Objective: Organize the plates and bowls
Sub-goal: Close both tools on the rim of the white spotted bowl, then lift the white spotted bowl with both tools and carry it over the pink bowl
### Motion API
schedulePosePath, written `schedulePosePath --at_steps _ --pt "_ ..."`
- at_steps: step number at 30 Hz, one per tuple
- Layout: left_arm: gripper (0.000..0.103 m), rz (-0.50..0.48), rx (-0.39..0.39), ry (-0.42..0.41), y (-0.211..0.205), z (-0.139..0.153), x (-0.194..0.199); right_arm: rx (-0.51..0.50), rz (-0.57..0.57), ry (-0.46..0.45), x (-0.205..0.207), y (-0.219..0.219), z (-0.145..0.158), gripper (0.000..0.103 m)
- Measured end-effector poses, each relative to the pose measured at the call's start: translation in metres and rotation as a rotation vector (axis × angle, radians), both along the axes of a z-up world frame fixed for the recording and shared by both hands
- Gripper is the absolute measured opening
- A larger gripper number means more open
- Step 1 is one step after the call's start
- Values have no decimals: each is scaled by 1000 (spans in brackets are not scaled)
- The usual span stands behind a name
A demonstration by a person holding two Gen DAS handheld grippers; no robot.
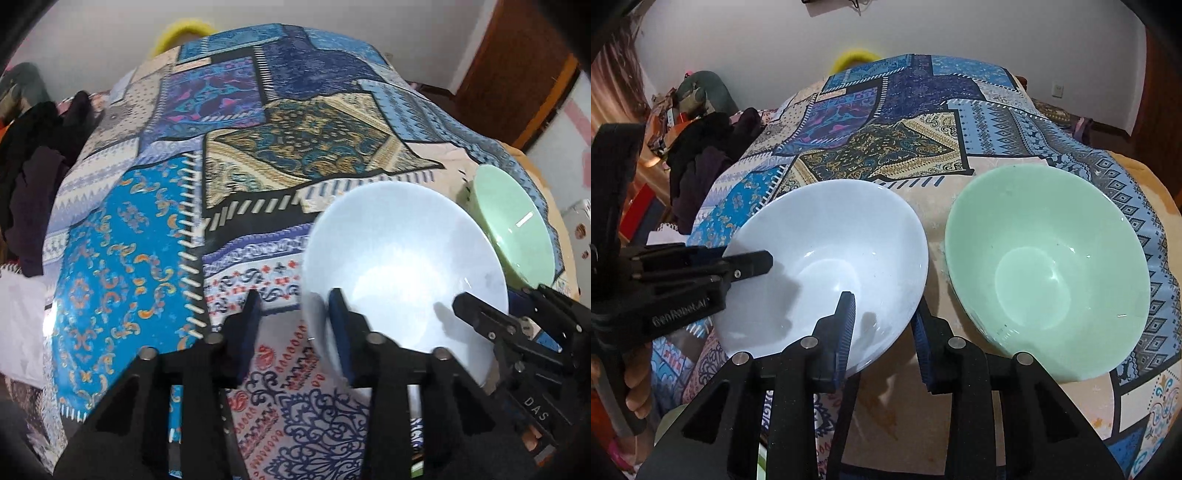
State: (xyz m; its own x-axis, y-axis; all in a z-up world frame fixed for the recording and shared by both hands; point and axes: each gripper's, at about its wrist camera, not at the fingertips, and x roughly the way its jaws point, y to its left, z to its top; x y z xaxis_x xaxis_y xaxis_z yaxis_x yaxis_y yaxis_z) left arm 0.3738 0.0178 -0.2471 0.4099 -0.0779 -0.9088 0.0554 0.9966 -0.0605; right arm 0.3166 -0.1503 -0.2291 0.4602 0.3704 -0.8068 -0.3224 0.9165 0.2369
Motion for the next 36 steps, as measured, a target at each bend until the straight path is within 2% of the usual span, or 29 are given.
schedulePosePath --at_steps 3,7,14,25,36 --pt "14 -41 23 -8 -10 -1 -2 -5 -8 2 1 0 0 24" --pt "15 -50 61 -18 -16 -1 -5 3 -8 8 -3 1 4 24" --pt "15 -8 31 -2 -8 7 -15 0 15 -9 -16 8 16 24" --pt "15 7 39 -55 -3 43 -51 11 25 -60 -43 13 47 24" --pt "15 21 14 -112 -1 83 -98 17 40 -112 -75 18 79 24"
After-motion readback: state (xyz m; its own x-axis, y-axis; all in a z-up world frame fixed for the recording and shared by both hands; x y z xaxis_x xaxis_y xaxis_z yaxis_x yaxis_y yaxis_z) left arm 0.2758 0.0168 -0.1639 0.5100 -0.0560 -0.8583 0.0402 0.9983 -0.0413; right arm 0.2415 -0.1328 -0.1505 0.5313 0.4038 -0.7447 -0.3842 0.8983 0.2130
